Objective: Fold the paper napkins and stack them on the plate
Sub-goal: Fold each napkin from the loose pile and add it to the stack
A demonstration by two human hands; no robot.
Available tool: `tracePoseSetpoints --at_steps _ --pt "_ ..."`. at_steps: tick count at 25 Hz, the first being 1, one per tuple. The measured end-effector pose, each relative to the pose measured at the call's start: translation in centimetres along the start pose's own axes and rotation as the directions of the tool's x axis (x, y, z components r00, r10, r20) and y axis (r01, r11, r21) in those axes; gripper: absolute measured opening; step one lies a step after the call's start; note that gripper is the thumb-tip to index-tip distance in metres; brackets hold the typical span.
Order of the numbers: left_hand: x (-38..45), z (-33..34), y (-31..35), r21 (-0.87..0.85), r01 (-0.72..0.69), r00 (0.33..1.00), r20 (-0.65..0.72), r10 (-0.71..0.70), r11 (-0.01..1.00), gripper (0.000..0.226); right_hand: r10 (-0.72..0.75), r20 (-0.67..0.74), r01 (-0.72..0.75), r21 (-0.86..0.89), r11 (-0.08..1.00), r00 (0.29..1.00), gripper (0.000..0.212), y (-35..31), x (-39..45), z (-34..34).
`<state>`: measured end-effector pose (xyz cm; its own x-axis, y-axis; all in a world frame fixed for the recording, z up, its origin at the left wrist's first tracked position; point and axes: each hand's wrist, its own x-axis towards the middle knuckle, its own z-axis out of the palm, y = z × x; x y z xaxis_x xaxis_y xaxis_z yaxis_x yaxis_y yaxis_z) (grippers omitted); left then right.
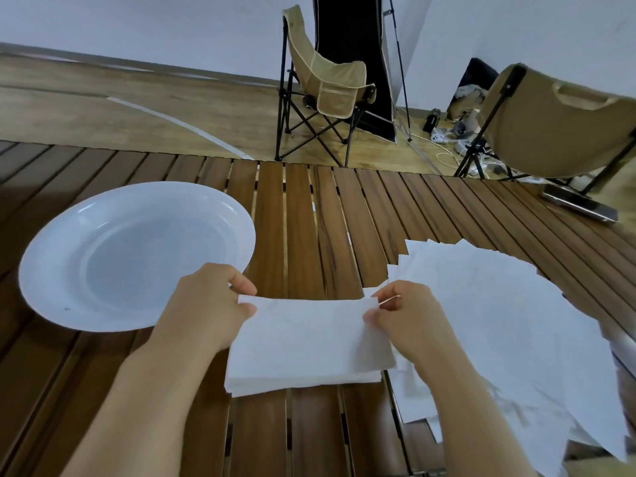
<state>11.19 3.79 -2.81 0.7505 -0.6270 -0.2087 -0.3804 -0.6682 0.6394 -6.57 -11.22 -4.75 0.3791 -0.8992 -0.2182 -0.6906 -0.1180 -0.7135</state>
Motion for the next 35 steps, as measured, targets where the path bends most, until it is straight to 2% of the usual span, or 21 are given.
tracePoseSetpoints --at_steps 3,10,13,15,17,18,21,24,26,29,32,35 --pt "0.3 0.8 -0.2 0.080 0.037 0.999 0.022 -0.039 0.996 0.022 -0.018 -0.011 0.017 -0.125 0.992 1.000 0.014 0.5 0.0 1.8" --pt "0.5 1.4 0.2 0.310 0.050 0.987 0.132 -0.095 0.949 0.023 -0.065 -0.053 0.053 -0.203 0.978 0.997 0.022 0.3 -0.1 3.0" --pt "-0.5 0.8 0.9 0.367 -0.022 0.978 0.202 -0.057 0.930 0.045 -0.127 -0.145 0.083 -0.276 0.958 0.981 0.025 0.0 -0.6 1.7" --pt "-1.8 0.2 1.1 0.374 -0.058 0.977 0.210 -0.024 0.926 0.058 -0.146 -0.222 0.038 -0.431 0.902 0.964 0.032 0.2 -1.0 -0.1" --pt "-2.7 -0.2 1.2 0.318 -0.081 0.981 0.195 0.019 0.945 0.056 -0.119 -0.246 -0.053 -0.597 0.800 0.962 0.035 0.7 -1.7 -1.6" --pt "-2.9 -0.4 1.2 0.272 -0.084 0.982 0.188 0.032 0.959 0.053 -0.089 -0.244 -0.087 -0.625 0.776 0.966 0.036 1.0 -2.0 -2.0" --pt "-2.7 -0.5 1.1 0.174 -0.074 0.984 0.170 0.044 0.982 0.044 -0.027 -0.230 -0.122 -0.610 0.783 0.973 0.034 1.4 -2.6 -2.4" --pt "-2.5 -0.3 0.8 0.141 -0.077 0.983 0.177 0.051 0.987 0.042 -0.009 -0.236 -0.136 -0.591 0.795 0.972 0.022 1.2 -2.3 -2.6" --pt "-2.3 -0.2 0.7 0.131 -0.078 0.982 0.182 0.054 0.988 0.042 -0.010 -0.265 -0.147 -0.564 0.813 0.964 0.016 0.9 -2.1 -2.8" --pt "-2.0 -0.4 0.4 0.123 -0.077 0.987 0.147 0.059 0.989 0.040 -0.051 -0.345 -0.134 -0.492 0.860 0.937 0.019 0.2 -1.9 -3.4" --pt "-1.6 -0.6 0.1 0.076 -0.060 0.992 0.114 0.051 0.995 0.042 -0.172 -0.425 -0.003 -0.382 0.924 0.889 0.017 -0.3 -1.9 -4.3" --pt "-1.3 -0.6 0.1 0.051 -0.079 0.994 0.080 0.075 0.996 0.043 -0.297 -0.414 0.196 -0.268 0.943 0.860 0.012 -1.5 -2.2 -4.4"
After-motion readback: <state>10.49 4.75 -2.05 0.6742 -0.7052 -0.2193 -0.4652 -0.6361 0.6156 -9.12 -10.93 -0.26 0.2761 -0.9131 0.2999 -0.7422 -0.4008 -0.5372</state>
